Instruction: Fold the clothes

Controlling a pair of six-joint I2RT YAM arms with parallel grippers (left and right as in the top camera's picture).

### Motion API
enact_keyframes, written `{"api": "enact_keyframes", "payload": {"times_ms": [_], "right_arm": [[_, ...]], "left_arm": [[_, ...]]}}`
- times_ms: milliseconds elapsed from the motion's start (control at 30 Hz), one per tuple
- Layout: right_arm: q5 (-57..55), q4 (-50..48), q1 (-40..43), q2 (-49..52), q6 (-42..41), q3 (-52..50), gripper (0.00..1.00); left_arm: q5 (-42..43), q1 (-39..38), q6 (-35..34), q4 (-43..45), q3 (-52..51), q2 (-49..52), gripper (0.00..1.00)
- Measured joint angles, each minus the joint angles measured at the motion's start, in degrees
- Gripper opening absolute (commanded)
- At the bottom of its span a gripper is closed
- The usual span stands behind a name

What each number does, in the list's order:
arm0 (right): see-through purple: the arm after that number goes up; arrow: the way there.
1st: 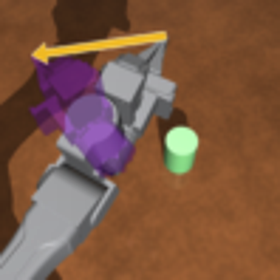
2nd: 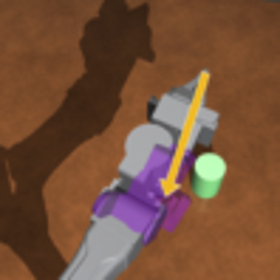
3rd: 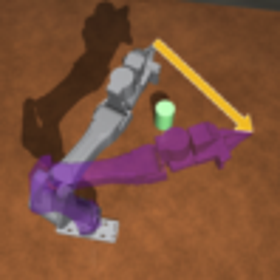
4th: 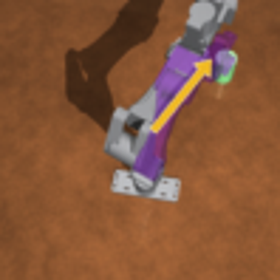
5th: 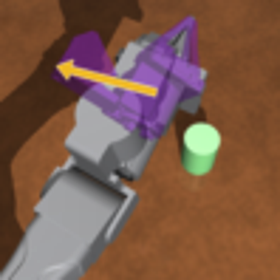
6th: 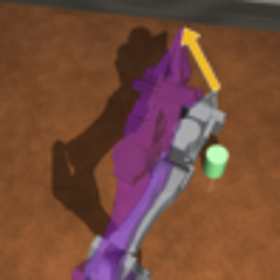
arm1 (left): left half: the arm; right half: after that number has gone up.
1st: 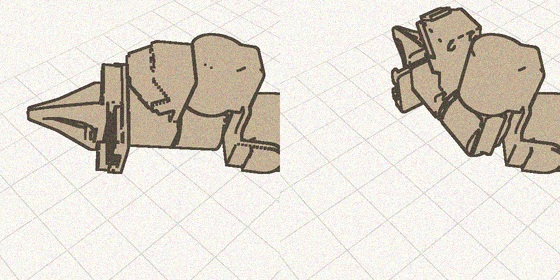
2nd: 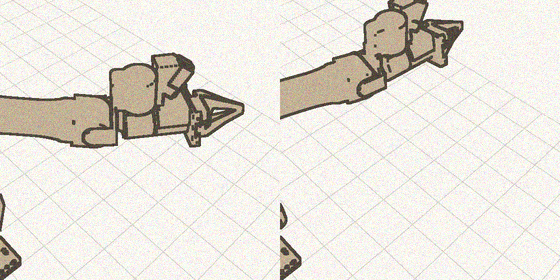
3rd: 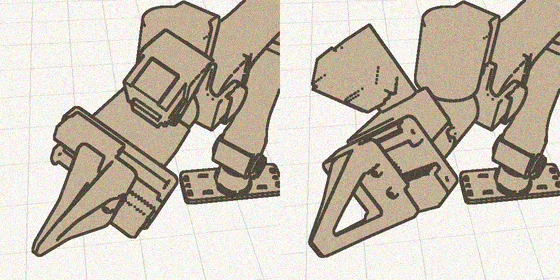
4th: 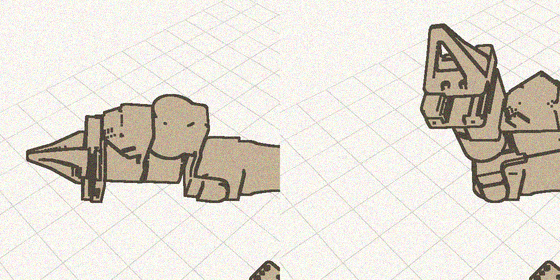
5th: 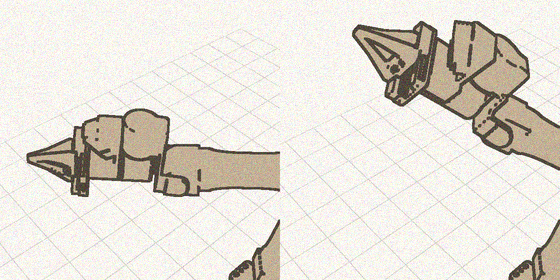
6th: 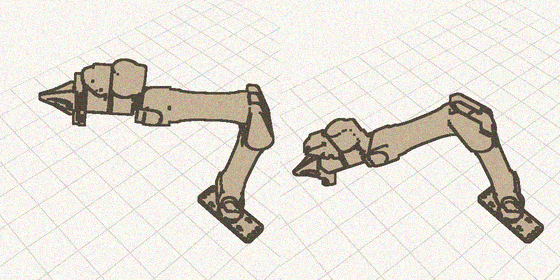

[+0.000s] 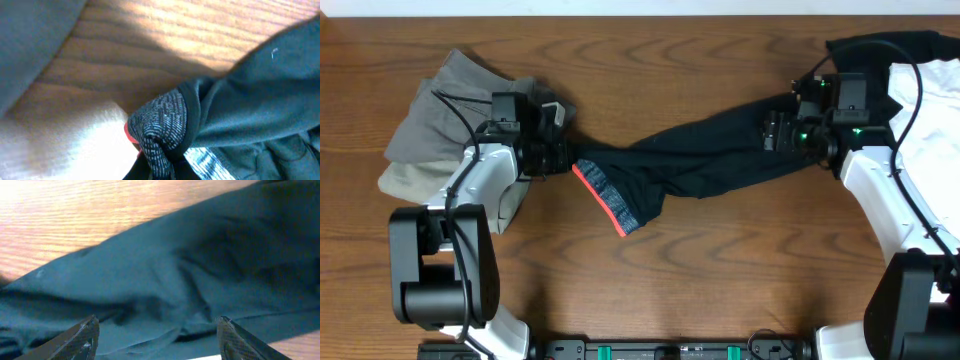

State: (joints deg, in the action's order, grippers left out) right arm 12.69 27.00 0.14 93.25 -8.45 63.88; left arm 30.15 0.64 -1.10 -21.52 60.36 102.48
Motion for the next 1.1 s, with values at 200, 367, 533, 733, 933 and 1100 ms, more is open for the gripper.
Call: {"api": "enact_keyframes", "payload": {"times_ms": [200, 367, 533, 733, 933, 1100], "right_arm": [[-5.11, -1.66, 4.9, 0.0, -0.04, 0.0, 0.77], [-6.86, -3.28, 10.88, 0.0, -0.07, 0.0, 0.83], [-6.99, -5.07, 13.92, 0.0, -0.04, 0.0, 0.84], [-6.1, -7.37, 14.14, 0.42, -0.02, 0.0, 0.84], [-2.58, -10.29, 14.14, 6.78, -0.02, 0.02, 0.81], [-0.35, -12.66, 14.14, 13.33, -0.02, 0.02, 0.82]], "left_arm": [[0.55, 0.09, -0.02, -7.17, 0.0, -8.63, 0.06], [-2.89, 1.18, 0.0, -12.26, 0.0, -22.12, 0.06], [-5.51, 2.1, 0.02, -13.11, 0.07, -31.56, 0.06], [-6.6, 2.16, 0.0, -14.27, 0.09, -35.82, 0.06], [-6.62, 2.16, 0.0, -15.58, 0.09, -35.95, 0.06], [-6.62, 2.16, 0.02, -16.24, 0.09, -35.95, 0.06]]}}
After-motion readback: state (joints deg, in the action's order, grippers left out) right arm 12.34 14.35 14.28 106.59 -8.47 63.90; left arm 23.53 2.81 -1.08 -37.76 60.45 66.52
